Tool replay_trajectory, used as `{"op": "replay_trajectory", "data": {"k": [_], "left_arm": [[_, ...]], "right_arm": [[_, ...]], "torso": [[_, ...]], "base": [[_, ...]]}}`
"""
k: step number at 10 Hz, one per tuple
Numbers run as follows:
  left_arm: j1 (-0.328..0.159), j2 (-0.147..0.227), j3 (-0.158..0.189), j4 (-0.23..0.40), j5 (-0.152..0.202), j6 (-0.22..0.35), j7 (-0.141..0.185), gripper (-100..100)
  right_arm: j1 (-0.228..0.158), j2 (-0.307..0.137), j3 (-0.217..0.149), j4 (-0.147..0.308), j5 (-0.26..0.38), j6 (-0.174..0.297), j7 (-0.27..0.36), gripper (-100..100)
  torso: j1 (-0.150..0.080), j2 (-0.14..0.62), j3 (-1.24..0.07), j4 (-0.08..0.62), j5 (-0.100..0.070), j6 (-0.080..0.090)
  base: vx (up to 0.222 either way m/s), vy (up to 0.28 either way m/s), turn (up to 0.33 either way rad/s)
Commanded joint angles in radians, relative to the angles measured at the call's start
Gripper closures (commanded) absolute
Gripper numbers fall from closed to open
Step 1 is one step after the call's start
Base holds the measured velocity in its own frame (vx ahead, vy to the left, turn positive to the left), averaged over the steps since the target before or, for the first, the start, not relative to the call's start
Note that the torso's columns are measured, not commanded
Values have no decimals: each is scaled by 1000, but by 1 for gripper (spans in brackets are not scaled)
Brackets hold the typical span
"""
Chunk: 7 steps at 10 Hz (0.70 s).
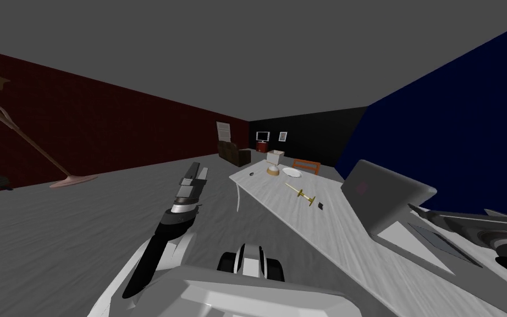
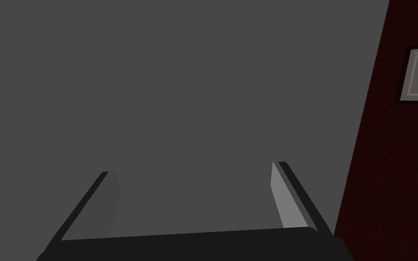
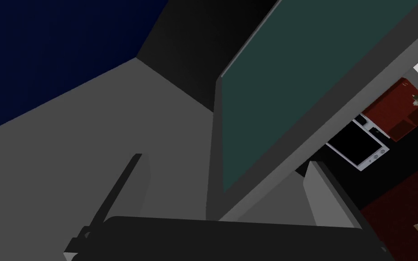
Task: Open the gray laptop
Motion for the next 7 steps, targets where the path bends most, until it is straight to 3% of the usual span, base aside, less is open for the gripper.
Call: {"op": "replay_trajectory", "data": {"k": [1, 2, 4, 5, 6, 7], "left_arm": [[0, 0, 0, 0, 0, 0, 0, 0], [0, 0, 0, 0, 0, 0, 0, 0], [0, 0, 0, 0, 0, 0, 0, 0], [0, 0, 0, 0, 0, 0, 0, 0], [0, 0, 0, 0, 0, 0, 0, 0], [0, 0, 0, 0, 0, 0, 0, 0]], "right_arm": [[20, -47, -25, 21, 20, 35, 8, -100], [28, -67, -34, 27, 27, 51, 11, -100], [15, -56, -21, 29, 29, 42, 8, -100], [25, -84, -33, 46, 5, 57, 7, 100], [20, -70, -27, 39, 17, 48, 8, 100], [-12, -54, -23, 59, -15, 25, -24, 100]], "torso": [[-1, 1, 0, 0, 0, 0], [-1, 2, 1, 1, 0, -1], [-2, 2, 2, 1, -1, 0], [-3, 3, 2, 1, -1, 0], [-5, 1, 1, 0, -1, -1], [-3, -2, -1, -3, -1, 0]], "base": [[40, 75, 29], [49, 72, 43], [16, 18, 5], [24, -59, 107], [17, -41, 35], [-61, -51, 26]]}}
